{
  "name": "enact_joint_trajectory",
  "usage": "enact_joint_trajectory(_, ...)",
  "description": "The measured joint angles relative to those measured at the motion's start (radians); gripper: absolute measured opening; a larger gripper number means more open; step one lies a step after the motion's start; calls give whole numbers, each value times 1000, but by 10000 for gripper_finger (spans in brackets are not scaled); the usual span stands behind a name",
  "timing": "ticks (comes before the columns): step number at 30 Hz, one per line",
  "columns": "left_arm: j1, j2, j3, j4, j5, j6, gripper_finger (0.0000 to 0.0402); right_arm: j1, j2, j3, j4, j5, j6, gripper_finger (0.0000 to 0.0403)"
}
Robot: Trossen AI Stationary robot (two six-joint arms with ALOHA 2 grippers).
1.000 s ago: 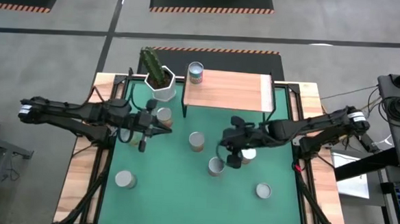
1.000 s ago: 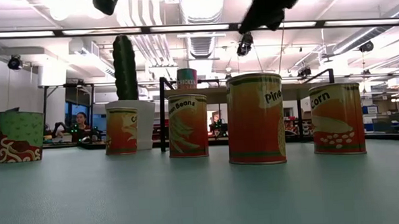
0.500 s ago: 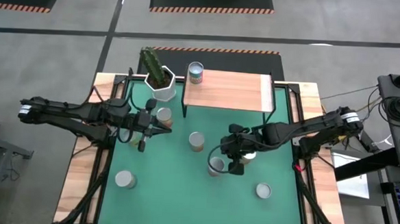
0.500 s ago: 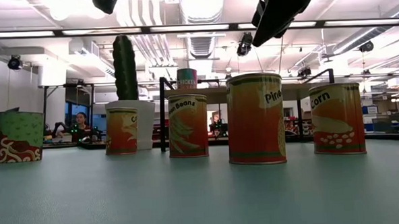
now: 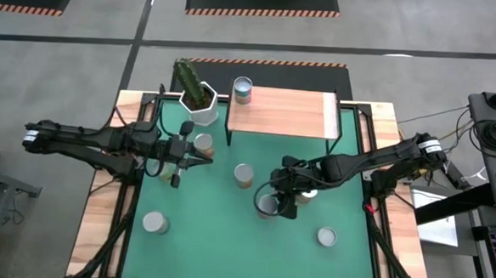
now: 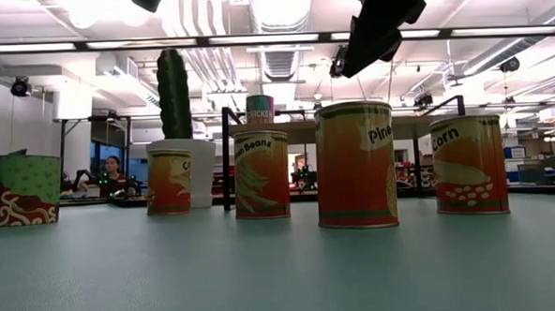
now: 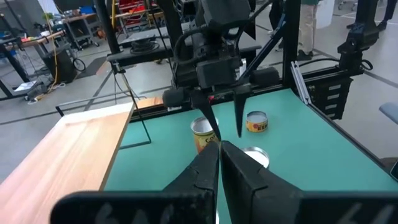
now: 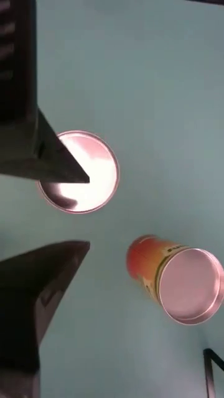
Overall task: Pick and place cans onto a shelf
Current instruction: Put the canned pineapple on the shelf
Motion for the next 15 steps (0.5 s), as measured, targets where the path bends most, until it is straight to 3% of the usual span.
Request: enact_joint_trajectory(15, 0, 0, 2, -1, 0, 11, 0, 40, 91, -1, 67, -1, -89, 353)
